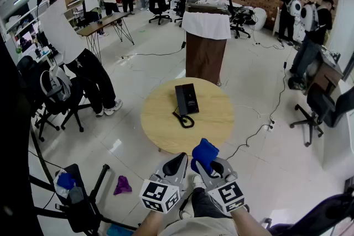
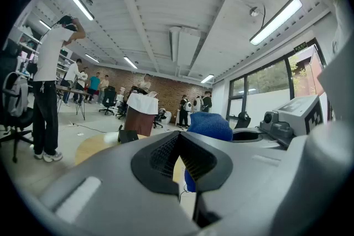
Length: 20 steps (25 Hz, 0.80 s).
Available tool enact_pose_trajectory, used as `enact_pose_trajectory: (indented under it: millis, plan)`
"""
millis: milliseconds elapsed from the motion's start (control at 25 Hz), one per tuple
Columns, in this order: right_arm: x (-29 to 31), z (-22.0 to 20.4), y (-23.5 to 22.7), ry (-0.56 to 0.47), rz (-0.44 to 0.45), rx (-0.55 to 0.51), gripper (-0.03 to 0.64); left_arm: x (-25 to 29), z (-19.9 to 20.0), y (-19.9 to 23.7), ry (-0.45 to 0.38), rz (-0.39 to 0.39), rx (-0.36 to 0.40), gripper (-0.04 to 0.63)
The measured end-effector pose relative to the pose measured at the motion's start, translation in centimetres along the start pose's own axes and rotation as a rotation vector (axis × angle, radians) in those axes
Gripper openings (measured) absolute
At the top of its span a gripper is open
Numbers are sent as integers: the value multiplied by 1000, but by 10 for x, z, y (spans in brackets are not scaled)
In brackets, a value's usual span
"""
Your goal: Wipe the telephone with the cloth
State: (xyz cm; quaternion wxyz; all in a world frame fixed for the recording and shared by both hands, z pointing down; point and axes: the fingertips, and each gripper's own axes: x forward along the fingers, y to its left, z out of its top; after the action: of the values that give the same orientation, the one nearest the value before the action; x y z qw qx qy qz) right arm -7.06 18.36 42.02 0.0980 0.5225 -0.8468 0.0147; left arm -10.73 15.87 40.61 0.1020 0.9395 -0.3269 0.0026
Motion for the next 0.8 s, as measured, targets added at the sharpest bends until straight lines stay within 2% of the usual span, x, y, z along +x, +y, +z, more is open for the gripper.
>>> enact_pose_trajectory:
  millis: [320, 800]
  plan:
    - [30, 7, -22, -1, -2, 7, 61, 25, 7, 27, 12, 6, -4, 2]
    - [86, 9, -81, 12, -11, 26, 61, 96, 15, 74, 34, 2, -34, 2]
